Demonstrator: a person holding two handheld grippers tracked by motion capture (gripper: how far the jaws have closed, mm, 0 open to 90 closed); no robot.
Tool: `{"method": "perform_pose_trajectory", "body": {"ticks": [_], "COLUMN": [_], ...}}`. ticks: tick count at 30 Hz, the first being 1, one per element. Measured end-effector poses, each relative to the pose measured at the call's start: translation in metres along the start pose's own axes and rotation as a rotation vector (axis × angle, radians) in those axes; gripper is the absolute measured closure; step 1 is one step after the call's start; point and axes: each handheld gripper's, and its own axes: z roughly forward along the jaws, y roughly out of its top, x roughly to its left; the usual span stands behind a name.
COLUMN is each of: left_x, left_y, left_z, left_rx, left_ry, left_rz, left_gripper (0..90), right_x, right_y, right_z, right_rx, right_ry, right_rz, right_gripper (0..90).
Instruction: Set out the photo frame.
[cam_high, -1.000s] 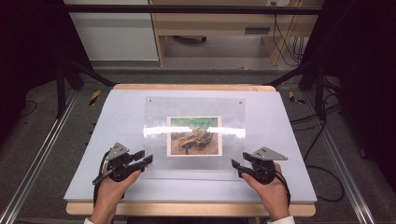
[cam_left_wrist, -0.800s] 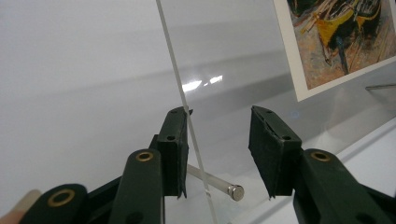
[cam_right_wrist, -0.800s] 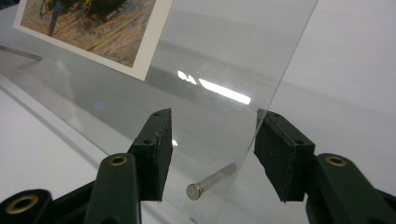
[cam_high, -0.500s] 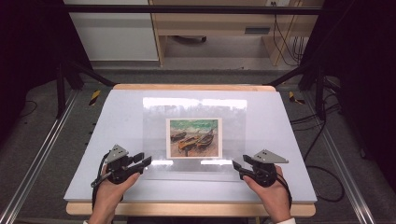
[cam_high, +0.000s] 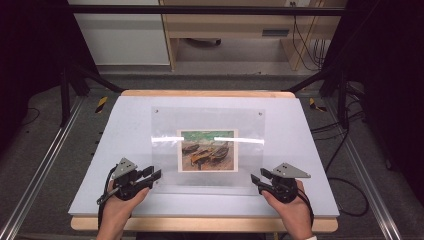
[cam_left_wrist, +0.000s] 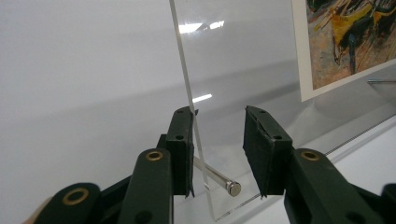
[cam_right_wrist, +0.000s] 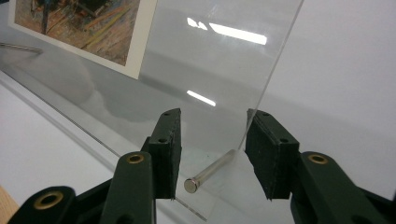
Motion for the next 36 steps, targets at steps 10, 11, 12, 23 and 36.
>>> {"method": "perform_pose_trajectory", "body": {"ticks": [10,11,12,23,36], "left_x": [-0.0019,-0.0018,-0.0017,-0.0025,-0.0038], "left_y": [-0.0025,-0.0027,-0.0029,-0.0047,-0.0073], "left_z": [-0.0021,-0.0024,-0.0026,-0.0041,-0.0063], "left_rx": [0.003,0.004,0.005,0.009,0.022], "left_ry": [0.007,0.005,0.005,0.005,0.004], "left_rz": [0.006,0.007,0.007,0.021,0.04], "left_gripper": [64.4,64.6,65.0,66.3,67.6], "right_x": [0.0011,0.0013,0.0012,0.0024,0.0048], "right_y": [-0.0025,-0.0026,-0.0029,-0.0051,-0.0074], "right_z": [-0.0027,-0.0028,-0.003,-0.0047,-0.0072], "right_rx": [0.003,0.003,0.002,0.006,0.02], "right_ry": [-0.003,-0.004,-0.003,-0.006,-0.016], "right_rz": [0.0,0.001,0.0,-0.011,-0.027], "right_gripper": [59.5,59.8,60.2,61.7,64.6]}}
